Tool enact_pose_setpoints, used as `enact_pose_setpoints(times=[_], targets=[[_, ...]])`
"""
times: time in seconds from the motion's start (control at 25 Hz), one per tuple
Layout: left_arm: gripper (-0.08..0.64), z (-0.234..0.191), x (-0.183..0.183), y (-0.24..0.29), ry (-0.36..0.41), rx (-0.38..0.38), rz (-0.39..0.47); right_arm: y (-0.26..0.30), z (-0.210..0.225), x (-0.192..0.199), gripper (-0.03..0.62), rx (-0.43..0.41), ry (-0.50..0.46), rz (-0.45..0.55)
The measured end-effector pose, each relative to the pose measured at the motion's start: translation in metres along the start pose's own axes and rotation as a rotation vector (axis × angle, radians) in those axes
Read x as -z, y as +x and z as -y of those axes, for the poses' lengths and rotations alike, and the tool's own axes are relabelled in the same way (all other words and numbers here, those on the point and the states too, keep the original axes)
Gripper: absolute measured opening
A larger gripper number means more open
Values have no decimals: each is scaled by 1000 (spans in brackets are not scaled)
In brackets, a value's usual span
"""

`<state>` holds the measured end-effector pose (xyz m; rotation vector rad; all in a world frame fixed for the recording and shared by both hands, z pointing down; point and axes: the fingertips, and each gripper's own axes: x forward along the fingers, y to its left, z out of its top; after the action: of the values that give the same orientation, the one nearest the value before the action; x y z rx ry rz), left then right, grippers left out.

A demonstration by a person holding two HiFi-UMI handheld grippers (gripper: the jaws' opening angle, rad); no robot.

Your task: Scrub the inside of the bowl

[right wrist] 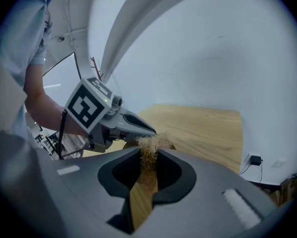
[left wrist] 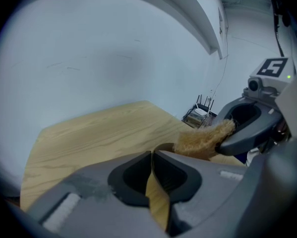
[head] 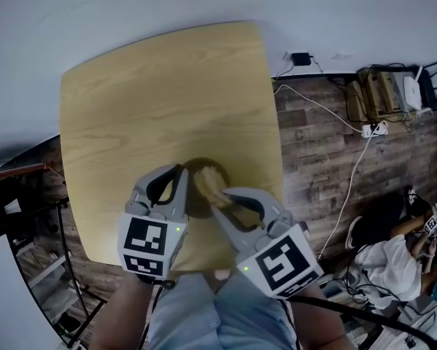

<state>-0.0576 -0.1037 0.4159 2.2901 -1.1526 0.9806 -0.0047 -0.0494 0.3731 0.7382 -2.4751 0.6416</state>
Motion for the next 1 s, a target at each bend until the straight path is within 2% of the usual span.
enact_pose_setpoints(times=[0.2,0.32,0.44,0.56,0.8,1.0], targets=[[40,-2,1,3,-32,36,13,21,17,5,60,62,-117,-75],[40,-5,0,2,-55,41,27,31,19,14,60,49,-135,-120],[40,-7,-5,2,-54,40,48,37,13,26,60,26,-83,-177],[40,-6,-8,3,-39,41,54,37,7,31,58,-2,-14,-187],[40,-9,-6,4,-35,27,42,28,-15,28,58,-101,95,-118],[40,-12,-8,5,-41,-5,29,9,-31,18,58,-140,160,-39]])
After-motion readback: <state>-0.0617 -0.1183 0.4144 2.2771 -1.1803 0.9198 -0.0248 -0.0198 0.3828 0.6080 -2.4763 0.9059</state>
